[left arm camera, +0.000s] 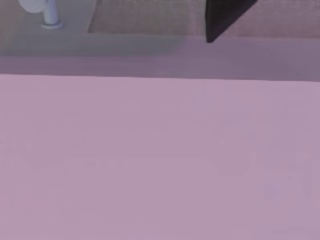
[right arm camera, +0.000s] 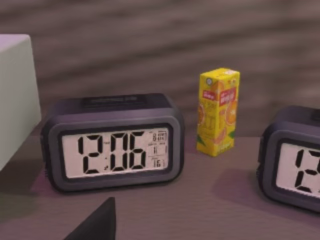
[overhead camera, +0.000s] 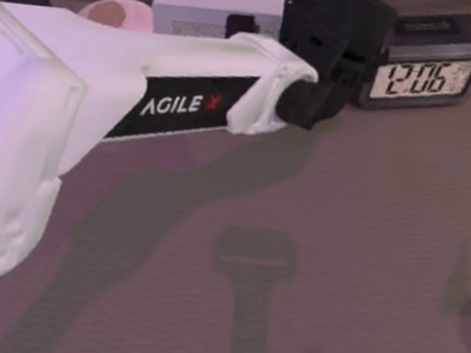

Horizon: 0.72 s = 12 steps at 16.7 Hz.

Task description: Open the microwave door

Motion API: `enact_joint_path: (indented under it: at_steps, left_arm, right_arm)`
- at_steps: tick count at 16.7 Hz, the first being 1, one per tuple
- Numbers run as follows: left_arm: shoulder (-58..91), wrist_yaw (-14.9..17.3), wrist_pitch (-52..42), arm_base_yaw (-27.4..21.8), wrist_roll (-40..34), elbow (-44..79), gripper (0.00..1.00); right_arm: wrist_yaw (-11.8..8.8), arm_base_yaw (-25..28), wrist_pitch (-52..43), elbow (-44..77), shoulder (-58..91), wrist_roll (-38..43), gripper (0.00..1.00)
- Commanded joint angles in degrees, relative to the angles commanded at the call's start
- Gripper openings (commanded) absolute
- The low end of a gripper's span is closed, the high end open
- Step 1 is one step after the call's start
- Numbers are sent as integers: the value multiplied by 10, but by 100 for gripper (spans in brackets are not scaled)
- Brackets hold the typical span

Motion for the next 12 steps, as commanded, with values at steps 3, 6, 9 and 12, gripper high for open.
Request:
enact_joint_path:
  at_steps: [3, 6, 9, 12]
  left_arm:
    - [35, 16, 10, 18, 12, 33, 100]
    - [36, 16, 10, 19, 13, 34, 100]
    - [36, 16, 10, 19, 13, 34, 85]
    - [36, 16, 10, 19, 13, 34, 62]
  right_arm:
    - [0, 0, 0, 0, 0, 0, 100]
    - [0, 0, 0, 0, 0, 0, 100]
    - [0, 0, 0, 0, 0, 0, 100]
    - [0, 0, 0, 0, 0, 0, 100]
